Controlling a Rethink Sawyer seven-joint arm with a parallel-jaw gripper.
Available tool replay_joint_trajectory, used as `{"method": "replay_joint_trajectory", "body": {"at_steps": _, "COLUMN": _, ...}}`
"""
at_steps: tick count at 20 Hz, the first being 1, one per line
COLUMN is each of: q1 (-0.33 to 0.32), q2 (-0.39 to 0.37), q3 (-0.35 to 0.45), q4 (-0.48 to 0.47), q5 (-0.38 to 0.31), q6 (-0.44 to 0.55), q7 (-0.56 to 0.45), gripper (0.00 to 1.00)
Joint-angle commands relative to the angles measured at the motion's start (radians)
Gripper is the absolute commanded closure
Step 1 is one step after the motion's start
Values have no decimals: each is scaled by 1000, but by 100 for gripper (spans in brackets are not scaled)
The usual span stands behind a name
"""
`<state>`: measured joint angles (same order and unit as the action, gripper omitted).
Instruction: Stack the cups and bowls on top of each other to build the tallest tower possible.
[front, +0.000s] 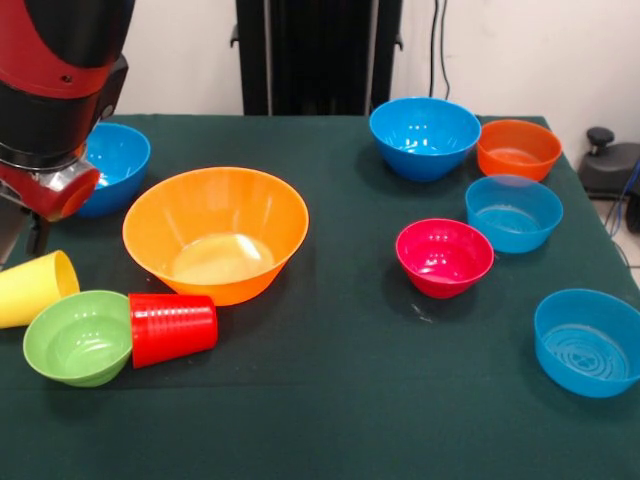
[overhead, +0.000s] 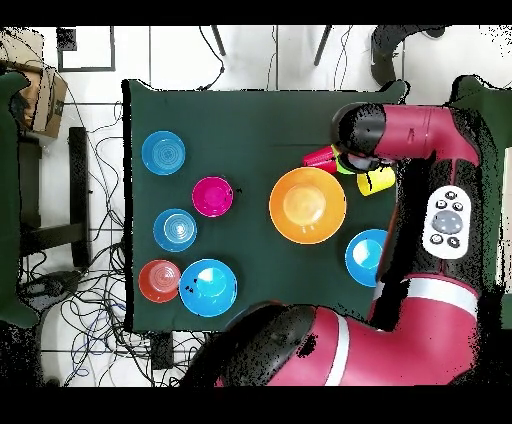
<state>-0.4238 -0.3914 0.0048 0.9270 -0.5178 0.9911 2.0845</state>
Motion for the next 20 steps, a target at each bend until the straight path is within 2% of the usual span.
{"method": "replay_joint_trajectory", "body": {"at_steps": 1, "q1": 59, "q2": 31, "q3": 42, "q4": 11, "q5": 24, "q6": 58, "q7": 8, "gripper": 0}}
{"method": "replay_joint_trajectory", "body": {"at_steps": 9, "q1": 84, "q2": 27, "q3": 9, "q4": 51, "q5": 34, "q6": 8, "q7": 40, "gripper": 0}}
{"method": "replay_joint_trajectory", "body": {"at_steps": 20, "q1": 70, "q2": 24, "q3": -5, "q4": 73, "q5": 52, "q6": -22, "q7": 3, "gripper": 0}}
